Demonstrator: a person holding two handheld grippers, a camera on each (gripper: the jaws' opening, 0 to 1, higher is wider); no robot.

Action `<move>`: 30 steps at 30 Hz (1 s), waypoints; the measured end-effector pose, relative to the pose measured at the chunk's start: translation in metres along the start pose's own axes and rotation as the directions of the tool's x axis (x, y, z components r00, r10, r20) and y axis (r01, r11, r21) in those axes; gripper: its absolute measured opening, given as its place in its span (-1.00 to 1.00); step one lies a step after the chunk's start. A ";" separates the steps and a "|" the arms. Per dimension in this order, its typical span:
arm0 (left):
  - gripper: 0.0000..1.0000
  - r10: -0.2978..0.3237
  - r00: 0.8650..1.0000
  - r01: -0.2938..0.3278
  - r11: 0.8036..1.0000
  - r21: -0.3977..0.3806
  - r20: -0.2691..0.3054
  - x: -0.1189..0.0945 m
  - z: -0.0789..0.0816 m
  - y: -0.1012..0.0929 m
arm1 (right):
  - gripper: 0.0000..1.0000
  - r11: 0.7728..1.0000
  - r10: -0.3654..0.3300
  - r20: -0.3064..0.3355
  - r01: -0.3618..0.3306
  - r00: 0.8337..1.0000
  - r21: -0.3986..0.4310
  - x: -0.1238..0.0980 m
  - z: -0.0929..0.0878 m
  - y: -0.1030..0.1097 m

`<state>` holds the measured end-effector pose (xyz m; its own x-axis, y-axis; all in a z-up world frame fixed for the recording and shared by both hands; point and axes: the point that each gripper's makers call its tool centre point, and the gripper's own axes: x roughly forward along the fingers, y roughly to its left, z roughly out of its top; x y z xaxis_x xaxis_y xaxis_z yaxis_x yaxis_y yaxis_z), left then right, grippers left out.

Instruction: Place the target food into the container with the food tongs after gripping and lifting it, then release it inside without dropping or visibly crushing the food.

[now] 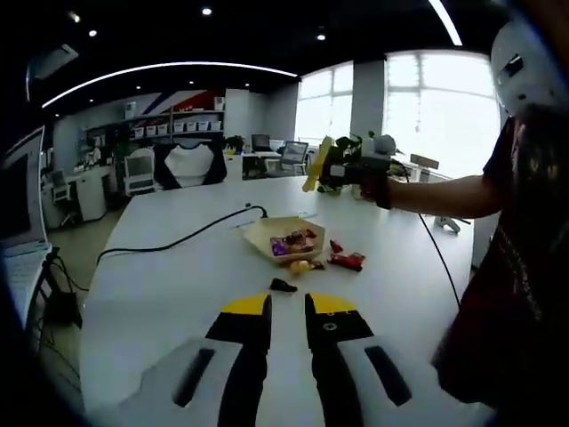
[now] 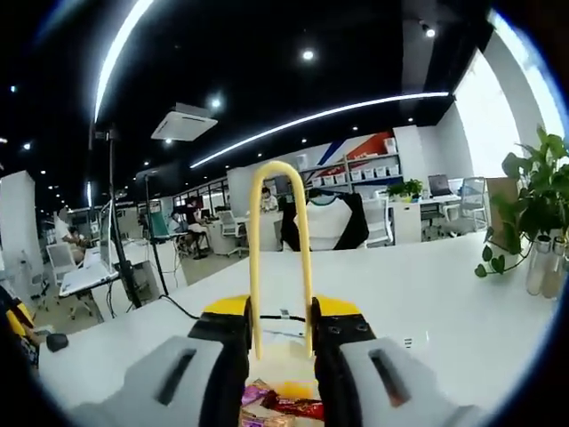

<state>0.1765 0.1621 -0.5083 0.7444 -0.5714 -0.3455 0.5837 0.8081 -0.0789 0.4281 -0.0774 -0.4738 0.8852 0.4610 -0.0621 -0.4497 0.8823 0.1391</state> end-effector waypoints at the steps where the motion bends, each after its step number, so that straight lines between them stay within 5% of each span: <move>1: -0.68 -0.003 1.000 0.003 1.000 0.001 0.001 0.001 0.000 0.000 | -0.54 1.000 0.001 0.001 -0.001 1.000 -0.005 -0.003 0.002 0.001; 15: -0.68 -0.068 0.997 0.068 0.998 0.005 0.032 0.015 0.005 -0.008 | -0.54 0.999 0.000 0.007 0.000 1.000 -0.046 -0.053 0.026 0.007; 30: -0.69 -0.103 0.994 0.103 0.995 -0.003 0.044 0.036 0.014 -0.010 | -0.52 0.995 -0.089 0.011 0.089 0.996 -0.042 -0.130 0.008 0.009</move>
<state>0.2017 0.1313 -0.5064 0.6939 -0.6574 -0.2938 0.6564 0.7453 -0.1174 0.3096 -0.1297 -0.4569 0.9230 0.3797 -0.0630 -0.3735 0.9231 0.0911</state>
